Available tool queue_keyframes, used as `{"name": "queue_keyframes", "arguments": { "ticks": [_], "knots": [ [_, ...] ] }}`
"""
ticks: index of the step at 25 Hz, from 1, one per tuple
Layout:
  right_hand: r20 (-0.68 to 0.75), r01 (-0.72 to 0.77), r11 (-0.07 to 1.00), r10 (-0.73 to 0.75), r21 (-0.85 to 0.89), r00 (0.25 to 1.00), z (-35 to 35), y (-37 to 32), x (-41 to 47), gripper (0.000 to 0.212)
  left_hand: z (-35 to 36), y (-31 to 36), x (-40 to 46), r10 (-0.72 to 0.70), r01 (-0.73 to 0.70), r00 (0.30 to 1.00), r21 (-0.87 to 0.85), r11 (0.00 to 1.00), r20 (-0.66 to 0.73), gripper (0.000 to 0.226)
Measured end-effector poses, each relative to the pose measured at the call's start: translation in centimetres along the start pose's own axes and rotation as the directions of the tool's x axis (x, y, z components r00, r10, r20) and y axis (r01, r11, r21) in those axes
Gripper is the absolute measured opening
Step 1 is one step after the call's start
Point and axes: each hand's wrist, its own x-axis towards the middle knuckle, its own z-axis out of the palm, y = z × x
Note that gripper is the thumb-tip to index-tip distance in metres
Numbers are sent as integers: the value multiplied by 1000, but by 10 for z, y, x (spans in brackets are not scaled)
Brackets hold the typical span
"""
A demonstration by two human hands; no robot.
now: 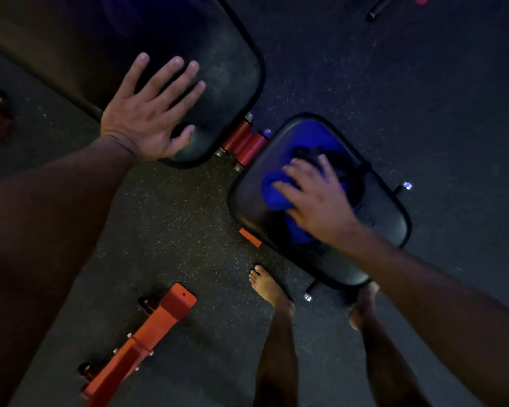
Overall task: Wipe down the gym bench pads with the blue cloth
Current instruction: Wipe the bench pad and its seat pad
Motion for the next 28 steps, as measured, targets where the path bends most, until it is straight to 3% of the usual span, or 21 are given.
{"name": "queue_keyframes", "arguments": {
  "ticks": [2, 5, 8, 11, 14, 16, 18, 21, 22, 24, 26, 28],
  "knots": [
    [-63, -180, 984, 180, -3, 982, -5, 33, 25, 52, -2, 3, 2, -16, 15, 1000, 33, 999, 19, 73],
    [-98, -402, 914, 396, -54, 913, -8, 17, 74, 45, -14, 5, 4, -40, 36, 995, 40, 999, 91, 72],
    [2, -200, 979, 200, -36, 980, -14, -14, 64, 42, -29, 17, 10, -136, 126, 977, 70, 990, 164, 67],
    [23, -13, 999, 12, 45, 1000, -18, -22, -14, 44, -46, 89, 12, -352, 382, 922, -217, 899, 164, 66],
    [-80, 9, 986, 4, 164, 997, -27, 19, -83, 45, -48, 206, 19, -371, 456, 890, -480, 749, 266, 63],
    [-104, -31, 991, 45, 133, 994, -27, 63, -88, 41, -39, 250, 23, -356, 473, 878, -467, 747, 320, 61],
    [-102, -174, 983, 180, 65, 978, -20, 88, -63, 40, -25, 260, 24, -390, 474, 880, -451, 756, 271, 59],
    [-182, -401, 915, 388, -40, 904, -1, 40, -49, 40, -19, 256, 20, -392, 450, 893, -479, 753, 222, 57],
    [-198, -366, 930, 352, -38, 915, 6, 14, -59, 37, -20, 257, 21, -393, 449, 893, -481, 753, 219, 57],
    [-104, -83, 996, 84, 10, 991, 18, -40, -98, 36, -27, 258, 25, -395, 459, 888, -472, 753, 234, 57],
    [-21, 127, 990, -126, 60, 992, 20, -49, -133, 38, -31, 259, 26, -407, 478, 878, -467, 744, 251, 57],
    [-29, 109, 992, -107, 57, 994, 14, -7, -145, 41, -30, 261, 24, -416, 487, 873, -462, 741, 252, 58]
  ]
}}
